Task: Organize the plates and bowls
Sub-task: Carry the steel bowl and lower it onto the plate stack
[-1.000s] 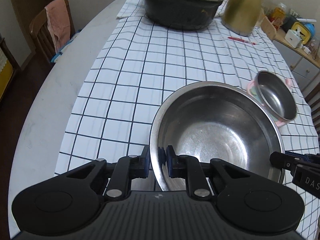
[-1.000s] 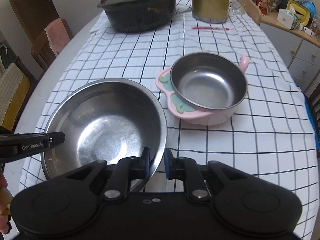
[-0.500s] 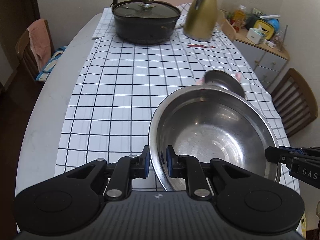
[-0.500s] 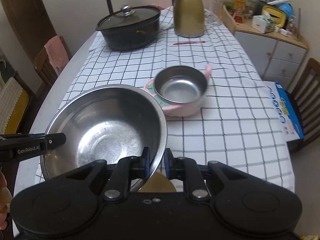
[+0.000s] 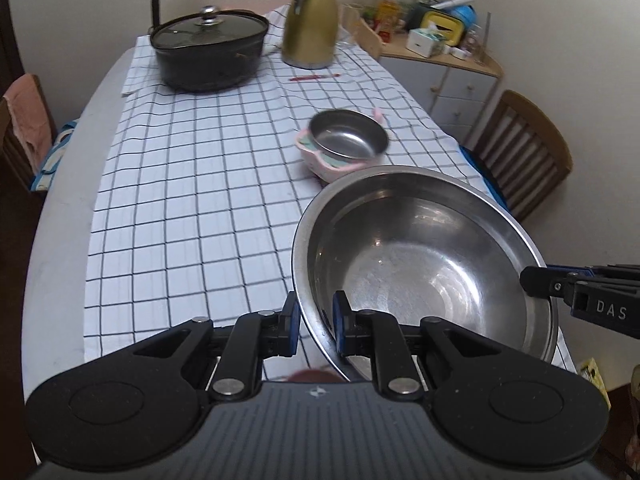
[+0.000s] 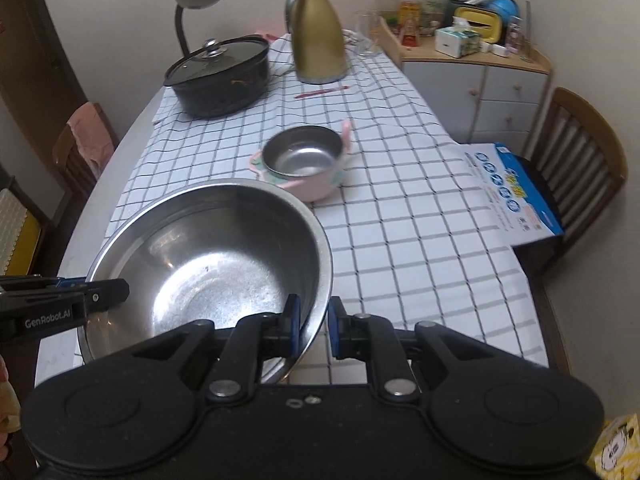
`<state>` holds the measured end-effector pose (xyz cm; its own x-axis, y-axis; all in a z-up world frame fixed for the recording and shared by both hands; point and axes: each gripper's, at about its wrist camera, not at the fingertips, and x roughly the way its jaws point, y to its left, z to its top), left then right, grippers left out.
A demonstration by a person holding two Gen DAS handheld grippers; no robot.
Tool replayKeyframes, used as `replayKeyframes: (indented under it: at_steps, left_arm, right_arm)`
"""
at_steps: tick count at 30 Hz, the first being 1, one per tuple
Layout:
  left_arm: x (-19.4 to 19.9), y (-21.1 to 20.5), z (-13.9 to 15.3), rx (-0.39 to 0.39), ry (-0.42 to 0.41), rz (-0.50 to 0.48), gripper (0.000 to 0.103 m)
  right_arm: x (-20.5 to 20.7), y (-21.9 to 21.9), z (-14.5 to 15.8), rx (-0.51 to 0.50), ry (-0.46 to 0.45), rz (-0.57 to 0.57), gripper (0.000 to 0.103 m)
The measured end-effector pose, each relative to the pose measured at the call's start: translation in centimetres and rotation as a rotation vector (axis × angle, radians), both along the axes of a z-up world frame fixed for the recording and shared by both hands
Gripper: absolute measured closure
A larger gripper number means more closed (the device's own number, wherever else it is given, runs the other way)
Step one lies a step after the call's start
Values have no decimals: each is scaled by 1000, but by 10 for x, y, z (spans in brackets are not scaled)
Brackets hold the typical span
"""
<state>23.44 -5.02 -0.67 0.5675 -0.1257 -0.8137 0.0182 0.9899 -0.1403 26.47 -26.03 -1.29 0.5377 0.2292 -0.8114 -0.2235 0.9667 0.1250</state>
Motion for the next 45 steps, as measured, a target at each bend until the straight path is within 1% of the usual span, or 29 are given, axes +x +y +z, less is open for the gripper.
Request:
replayKeyframes:
  at_steps: [8, 13, 18, 22, 26, 31, 40, 45]
  left_arm:
    - [-26, -38, -4, 6, 4, -101, 87]
    - [-35, -64, -15, 12, 11, -150, 87]
    - [-45, -88, -34, 27, 21, -203, 87]
    - [-55, -98, -50, 31, 39, -240, 87]
    - [-68, -104, -68, 39, 67, -265, 87]
    - [-78, -107, -92, 45, 109, -282, 87]
    - [-89, -107, -113, 56, 134, -284, 87]
    - [-91, -108, -120, 70, 138, -283, 87]
  right_arm:
    - [-40, -39, -8, 3, 11, -63, 88]
    - [-60, -63, -15, -1, 18, -107, 89]
    - [-81, -86, -35, 2, 52, -143, 88]
    - [-97, -98, -54, 5, 78, -170, 88]
    - [-113, -103, -71, 3, 101, -175, 88]
    - [-127, -104, -92, -25, 122, -165, 88]
    - [-141, -103, -110, -33, 130, -150, 88]
    - [-146, -98, -118, -59, 107, -124, 87]
